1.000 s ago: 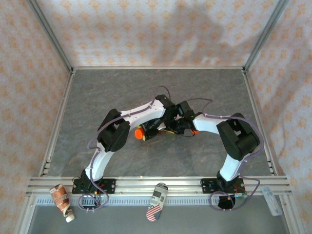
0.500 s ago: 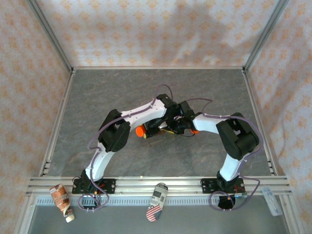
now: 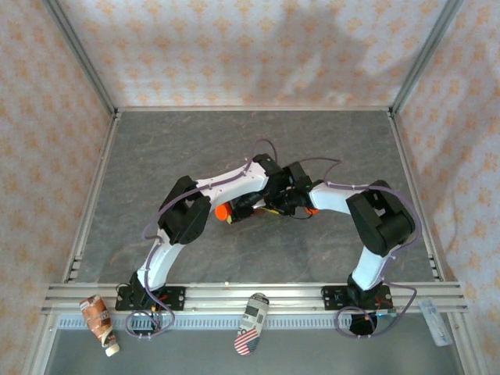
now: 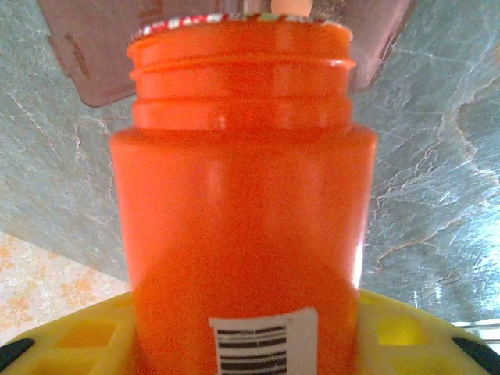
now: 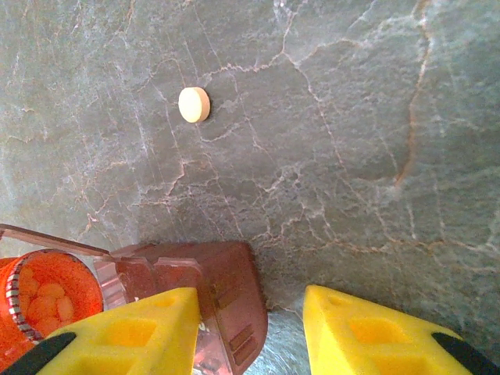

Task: Sort the pills into containers

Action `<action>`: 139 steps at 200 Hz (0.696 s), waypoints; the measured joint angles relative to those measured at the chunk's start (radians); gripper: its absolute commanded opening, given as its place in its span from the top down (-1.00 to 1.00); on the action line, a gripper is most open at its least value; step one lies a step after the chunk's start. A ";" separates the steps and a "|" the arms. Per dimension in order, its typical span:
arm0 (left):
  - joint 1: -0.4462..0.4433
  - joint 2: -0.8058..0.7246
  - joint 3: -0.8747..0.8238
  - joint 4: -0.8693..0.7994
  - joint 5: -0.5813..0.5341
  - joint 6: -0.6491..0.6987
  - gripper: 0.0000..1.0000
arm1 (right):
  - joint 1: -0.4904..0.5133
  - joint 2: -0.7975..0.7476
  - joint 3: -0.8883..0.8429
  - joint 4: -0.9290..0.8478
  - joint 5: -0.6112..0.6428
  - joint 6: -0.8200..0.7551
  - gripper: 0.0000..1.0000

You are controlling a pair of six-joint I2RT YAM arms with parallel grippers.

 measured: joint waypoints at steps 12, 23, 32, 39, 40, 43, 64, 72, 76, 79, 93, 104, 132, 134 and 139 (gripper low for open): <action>0.000 0.003 0.000 -0.004 -0.003 0.000 1.00 | 0.000 0.000 0.000 0.000 -0.001 0.000 0.21; 0.000 0.008 0.000 -0.010 -0.003 0.000 1.00 | -0.001 0.000 0.000 0.000 -0.002 0.000 0.21; 0.000 0.010 0.000 -0.016 -0.003 0.000 1.00 | -0.002 0.000 0.000 0.000 -0.003 0.000 0.21; 0.000 0.011 0.000 -0.017 -0.003 0.000 1.00 | -0.002 0.000 0.000 0.000 -0.004 0.000 0.21; 0.000 0.011 0.000 -0.017 -0.003 0.000 1.00 | -0.002 0.000 0.000 0.000 -0.004 0.000 0.22; 0.000 0.011 0.000 -0.018 -0.003 0.000 1.00 | -0.002 0.000 0.000 0.000 -0.004 0.000 0.21; 0.000 0.011 0.001 -0.019 -0.003 0.000 1.00 | -0.002 0.000 -0.001 0.000 -0.005 0.000 0.21; 0.000 0.011 0.001 -0.019 -0.003 0.000 1.00 | -0.002 0.000 -0.001 0.000 -0.005 0.000 0.21; 0.000 0.011 0.001 -0.019 -0.003 0.000 1.00 | -0.002 0.000 -0.001 0.000 -0.005 0.000 0.21; 0.000 0.011 0.000 -0.019 -0.003 0.000 1.00 | -0.002 0.000 -0.001 0.001 -0.005 0.000 0.22; 0.000 0.011 0.000 -0.019 -0.003 0.000 1.00 | -0.002 0.002 -0.002 0.004 -0.005 0.000 0.21; 0.000 0.011 0.001 -0.018 -0.003 0.000 1.00 | -0.002 0.002 -0.002 0.004 -0.005 0.000 0.21; 0.001 0.011 0.000 -0.016 -0.002 0.000 1.00 | -0.002 0.003 -0.002 0.004 -0.005 0.000 0.21; 0.001 0.011 0.000 -0.016 -0.002 0.000 1.00 | -0.002 0.003 -0.002 0.005 -0.005 0.000 0.21; 0.001 0.011 -0.001 -0.015 0.000 0.000 1.00 | -0.002 0.003 -0.002 0.005 -0.005 0.000 0.21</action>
